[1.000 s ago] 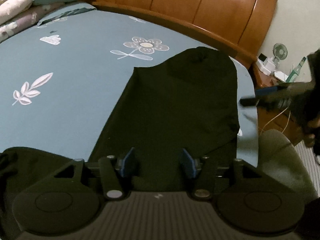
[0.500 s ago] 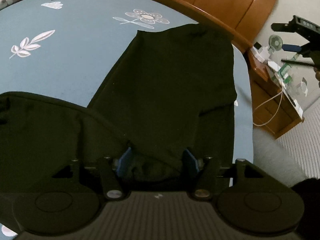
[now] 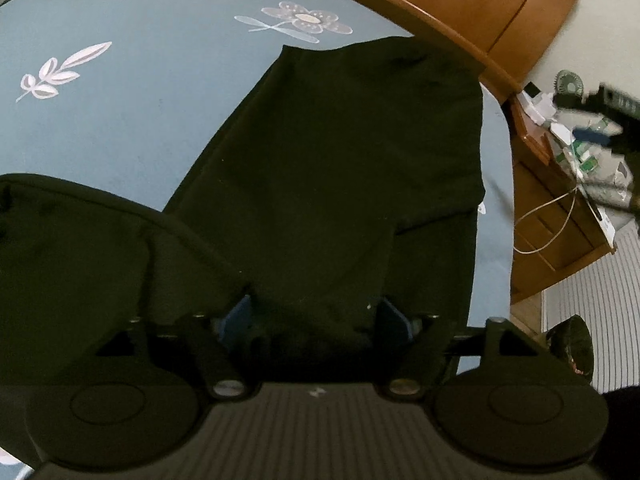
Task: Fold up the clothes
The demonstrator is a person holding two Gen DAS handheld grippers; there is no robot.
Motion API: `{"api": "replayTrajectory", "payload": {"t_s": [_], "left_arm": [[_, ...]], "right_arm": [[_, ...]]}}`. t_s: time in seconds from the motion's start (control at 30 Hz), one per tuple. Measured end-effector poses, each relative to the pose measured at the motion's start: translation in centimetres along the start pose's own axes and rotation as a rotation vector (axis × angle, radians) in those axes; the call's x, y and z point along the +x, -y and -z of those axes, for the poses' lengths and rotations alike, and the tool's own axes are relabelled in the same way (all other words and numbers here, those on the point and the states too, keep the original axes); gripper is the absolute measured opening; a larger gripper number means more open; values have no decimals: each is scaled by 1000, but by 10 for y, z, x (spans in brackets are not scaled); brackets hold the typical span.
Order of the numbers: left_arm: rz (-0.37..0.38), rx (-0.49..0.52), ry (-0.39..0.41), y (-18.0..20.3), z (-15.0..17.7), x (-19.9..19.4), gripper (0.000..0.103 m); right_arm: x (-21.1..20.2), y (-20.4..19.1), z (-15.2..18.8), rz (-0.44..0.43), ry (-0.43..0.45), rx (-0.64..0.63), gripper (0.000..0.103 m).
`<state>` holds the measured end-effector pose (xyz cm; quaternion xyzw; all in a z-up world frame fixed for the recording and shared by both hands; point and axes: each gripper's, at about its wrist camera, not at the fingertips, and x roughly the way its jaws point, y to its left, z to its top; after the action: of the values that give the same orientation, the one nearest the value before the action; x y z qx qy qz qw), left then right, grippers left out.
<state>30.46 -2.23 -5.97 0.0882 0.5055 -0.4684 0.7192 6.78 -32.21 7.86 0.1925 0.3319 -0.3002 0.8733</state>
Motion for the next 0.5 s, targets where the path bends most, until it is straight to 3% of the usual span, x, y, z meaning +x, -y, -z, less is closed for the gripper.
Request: {"api": "replayTrajectory", "payload": {"t_s": [0.27, 0.5], "left_arm": [[-34, 6, -14, 9, -4, 6, 78], [-92, -19, -9, 17, -4, 5, 78]], "right_arm": [[35, 15, 31, -18, -85, 29, 103], [55, -8, 22, -144, -116, -35, 103]]}}
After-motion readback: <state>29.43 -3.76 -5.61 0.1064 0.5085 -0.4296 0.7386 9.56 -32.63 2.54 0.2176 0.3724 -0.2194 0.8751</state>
